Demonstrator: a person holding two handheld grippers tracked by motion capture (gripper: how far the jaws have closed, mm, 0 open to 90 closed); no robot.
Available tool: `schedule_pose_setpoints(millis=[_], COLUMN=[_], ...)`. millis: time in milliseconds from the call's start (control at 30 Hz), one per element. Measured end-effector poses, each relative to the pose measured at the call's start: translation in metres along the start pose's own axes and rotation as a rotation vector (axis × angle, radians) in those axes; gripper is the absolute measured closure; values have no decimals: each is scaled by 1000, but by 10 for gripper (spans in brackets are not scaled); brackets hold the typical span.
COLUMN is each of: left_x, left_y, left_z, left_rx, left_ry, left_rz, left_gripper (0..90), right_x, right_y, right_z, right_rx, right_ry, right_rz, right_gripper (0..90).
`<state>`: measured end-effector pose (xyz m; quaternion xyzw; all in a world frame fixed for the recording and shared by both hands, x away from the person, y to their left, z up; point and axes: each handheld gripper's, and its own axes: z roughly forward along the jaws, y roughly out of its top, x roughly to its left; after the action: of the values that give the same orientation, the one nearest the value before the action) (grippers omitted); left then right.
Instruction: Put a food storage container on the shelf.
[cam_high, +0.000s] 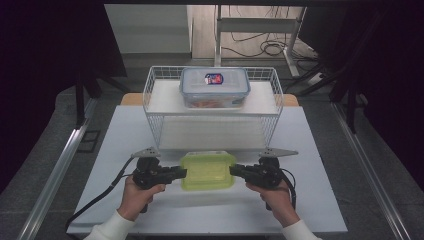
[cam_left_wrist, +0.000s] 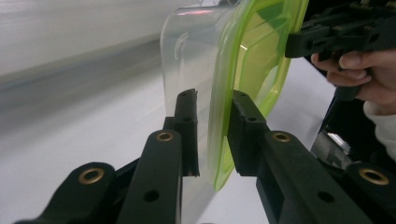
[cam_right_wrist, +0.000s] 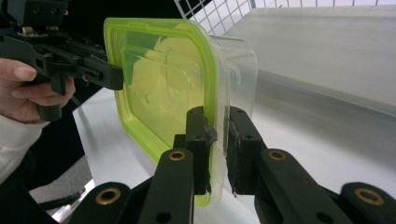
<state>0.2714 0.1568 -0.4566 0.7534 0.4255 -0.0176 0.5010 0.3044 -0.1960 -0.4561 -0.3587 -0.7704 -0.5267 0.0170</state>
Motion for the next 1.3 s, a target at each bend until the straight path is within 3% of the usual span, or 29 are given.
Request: schedule_pose_setpoints(millis=[233, 733, 1300], left_x=[-5, -20, -30], left_y=[19, 78, 138], left_z=[-8, -39, -50], left_rx=[-26, -107, -126], left_ry=[0, -1, 0], left_rz=[20, 77, 109], left_gripper=[759, 759, 776], right_x=[2, 20, 34], right_y=[14, 77, 141], right_z=[-6, -27, -56], right_rx=[-27, -91, -140], right_ry=[0, -7, -44], right_rz=[-11, -82, -149], right_gripper=[801, 801, 802])
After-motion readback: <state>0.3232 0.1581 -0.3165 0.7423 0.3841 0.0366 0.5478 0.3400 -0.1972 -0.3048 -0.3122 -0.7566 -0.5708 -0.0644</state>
